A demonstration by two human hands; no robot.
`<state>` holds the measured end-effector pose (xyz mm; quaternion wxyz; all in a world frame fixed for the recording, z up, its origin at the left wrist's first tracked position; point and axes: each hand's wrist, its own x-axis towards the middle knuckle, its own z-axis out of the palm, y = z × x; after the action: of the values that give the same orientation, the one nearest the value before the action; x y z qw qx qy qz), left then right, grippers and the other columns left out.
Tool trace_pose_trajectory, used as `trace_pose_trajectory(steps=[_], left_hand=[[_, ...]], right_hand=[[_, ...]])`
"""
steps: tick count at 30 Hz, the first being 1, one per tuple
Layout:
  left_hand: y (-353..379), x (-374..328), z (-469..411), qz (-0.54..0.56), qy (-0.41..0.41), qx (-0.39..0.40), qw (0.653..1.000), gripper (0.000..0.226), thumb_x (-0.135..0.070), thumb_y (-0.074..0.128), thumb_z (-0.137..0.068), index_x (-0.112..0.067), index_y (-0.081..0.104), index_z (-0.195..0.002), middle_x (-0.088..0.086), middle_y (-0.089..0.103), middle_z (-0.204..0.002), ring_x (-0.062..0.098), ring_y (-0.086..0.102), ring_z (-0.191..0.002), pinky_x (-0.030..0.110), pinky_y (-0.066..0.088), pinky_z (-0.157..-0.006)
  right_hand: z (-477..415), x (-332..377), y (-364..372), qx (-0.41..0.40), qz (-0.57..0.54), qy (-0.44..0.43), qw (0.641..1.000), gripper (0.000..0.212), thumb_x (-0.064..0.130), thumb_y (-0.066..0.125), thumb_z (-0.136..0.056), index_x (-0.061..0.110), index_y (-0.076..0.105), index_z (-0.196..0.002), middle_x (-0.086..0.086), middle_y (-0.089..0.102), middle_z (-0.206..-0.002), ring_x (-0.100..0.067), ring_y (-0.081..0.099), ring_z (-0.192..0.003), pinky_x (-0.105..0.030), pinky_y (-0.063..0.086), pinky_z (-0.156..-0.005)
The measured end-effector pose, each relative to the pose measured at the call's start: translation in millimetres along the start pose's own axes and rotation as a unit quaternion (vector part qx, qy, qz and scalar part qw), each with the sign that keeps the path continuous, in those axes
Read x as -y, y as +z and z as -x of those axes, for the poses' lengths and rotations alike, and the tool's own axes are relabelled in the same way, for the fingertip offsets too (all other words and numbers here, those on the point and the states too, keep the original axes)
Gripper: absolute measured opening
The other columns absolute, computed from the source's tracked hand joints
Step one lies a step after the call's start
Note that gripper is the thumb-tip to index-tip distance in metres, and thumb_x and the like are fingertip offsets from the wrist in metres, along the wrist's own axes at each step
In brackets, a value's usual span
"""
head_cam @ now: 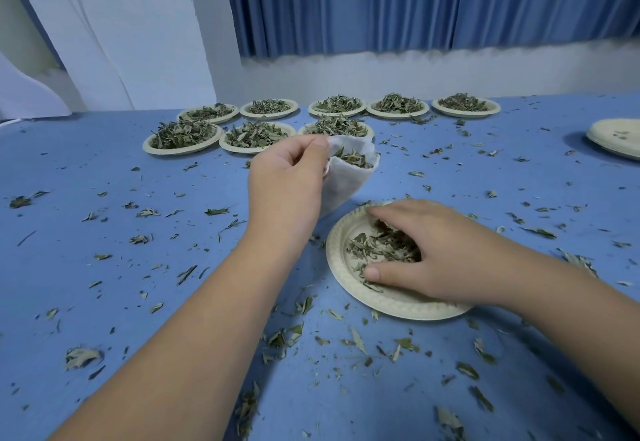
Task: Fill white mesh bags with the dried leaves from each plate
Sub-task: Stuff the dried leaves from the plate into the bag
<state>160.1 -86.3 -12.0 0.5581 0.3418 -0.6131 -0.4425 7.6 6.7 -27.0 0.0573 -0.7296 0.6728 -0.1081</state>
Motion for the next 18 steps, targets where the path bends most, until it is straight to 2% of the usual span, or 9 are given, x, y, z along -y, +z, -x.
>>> trace_pose_trajectory(steps=[4,8,15,18], left_hand=[[0.0,0.2,0.5,-0.001,0.004,0.002,1.000,0.024,-0.020,0.061,-0.091,-0.020,0.070,-0.069,-0.012,0.047,-0.053,0.006,0.039,-0.047,0.027,0.032,-0.054],[0.6,1.4,0.5,-0.003,0.006,0.003,1.000,0.023,-0.021,0.060,-0.091,-0.011,0.068,-0.072,-0.011,0.044,-0.052,0.007,0.038,-0.048,0.029,0.031,-0.055],[2.1,2.7,1.2,-0.010,0.007,0.010,1.000,0.022,-0.023,0.060,-0.090,-0.012,0.066,-0.071,-0.012,0.045,-0.052,0.009,0.038,-0.050,0.029,0.031,-0.056],[2.2,2.0,1.3,-0.010,0.001,0.010,1.000,0.026,-0.020,0.060,-0.092,-0.020,0.069,-0.068,-0.013,0.045,-0.051,0.008,0.038,-0.049,0.029,0.031,-0.056]], right_hand=[[-2.6,1.3,6.2,0.009,0.006,-0.034,0.999,0.079,0.069,0.050,-0.080,0.036,0.028,-0.147,0.017,0.032,-0.150,-0.005,0.024,-0.138,-0.022,0.018,-0.109],[-5.0,1.8,6.6,0.010,0.000,-0.068,0.998,0.061,0.061,0.054,-0.083,0.041,0.042,-0.139,0.021,0.041,-0.137,-0.004,0.032,-0.129,-0.026,0.026,-0.110],[-5.2,1.6,5.7,0.007,-0.026,-0.103,0.994,0.035,0.042,0.062,-0.088,0.040,0.061,-0.123,0.023,0.052,-0.117,0.003,0.040,-0.111,-0.018,0.030,-0.098],[-2.0,-0.3,1.5,0.002,-0.037,-0.091,0.995,0.040,0.045,0.065,-0.085,0.042,0.059,-0.124,0.026,0.049,-0.119,0.005,0.040,-0.113,-0.019,0.032,-0.100]])
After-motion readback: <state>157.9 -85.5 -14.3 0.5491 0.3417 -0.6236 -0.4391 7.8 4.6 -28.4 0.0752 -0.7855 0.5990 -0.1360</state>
